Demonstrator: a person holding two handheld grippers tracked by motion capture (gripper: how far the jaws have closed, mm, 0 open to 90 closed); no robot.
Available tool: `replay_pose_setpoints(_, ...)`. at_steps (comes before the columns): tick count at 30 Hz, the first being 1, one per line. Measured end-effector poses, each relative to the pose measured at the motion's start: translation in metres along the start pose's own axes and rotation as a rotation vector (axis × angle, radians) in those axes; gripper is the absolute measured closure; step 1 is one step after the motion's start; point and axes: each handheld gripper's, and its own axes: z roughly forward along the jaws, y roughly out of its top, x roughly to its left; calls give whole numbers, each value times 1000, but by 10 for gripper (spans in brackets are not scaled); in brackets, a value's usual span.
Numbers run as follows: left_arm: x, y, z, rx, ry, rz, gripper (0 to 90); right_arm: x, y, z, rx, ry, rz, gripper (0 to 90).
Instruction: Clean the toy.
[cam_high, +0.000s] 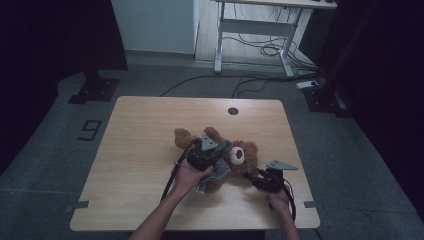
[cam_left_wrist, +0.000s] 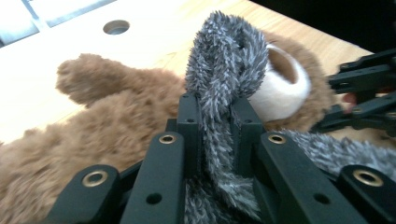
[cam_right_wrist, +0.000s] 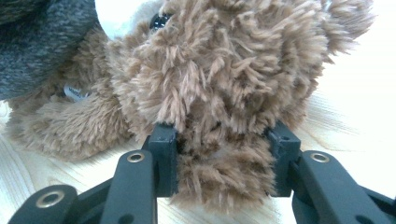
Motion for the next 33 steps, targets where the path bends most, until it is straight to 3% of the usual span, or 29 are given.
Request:
replay_pose_setpoints(4, 12, -5, -11, -26, 14, -34, 776, -1, 0, 0, 0, 5, -1, 567)
replay_pose_setpoints(11, 40, -22, -30, -41, 94, -65, 778, 0, 0, 0, -1, 3, -1, 567)
replay_pose_setpoints(15, 56, -47, -29, 19, 169, -69, 783, 0, 0, 0, 0, 4, -3, 567)
replay_pose_setpoints(21, 71, -76, -26, 53, 157, -134, 786, 1, -1, 0, 3, 3, -5, 568)
replay_pose_setpoints(25, 75, -86, -24, 66, 155, -147, 786, 0, -2, 0, 6, 7, -7, 568)
replay_pose_setpoints(30, 80, -89, -27, 82, 150, -166, 786, 0, -2, 0, 7, 10, -6, 568)
replay_pose_setpoints(33, 82, -82, -37, 50, 135, -179, 784, 0, -2, 0, 9, 9, -5, 568)
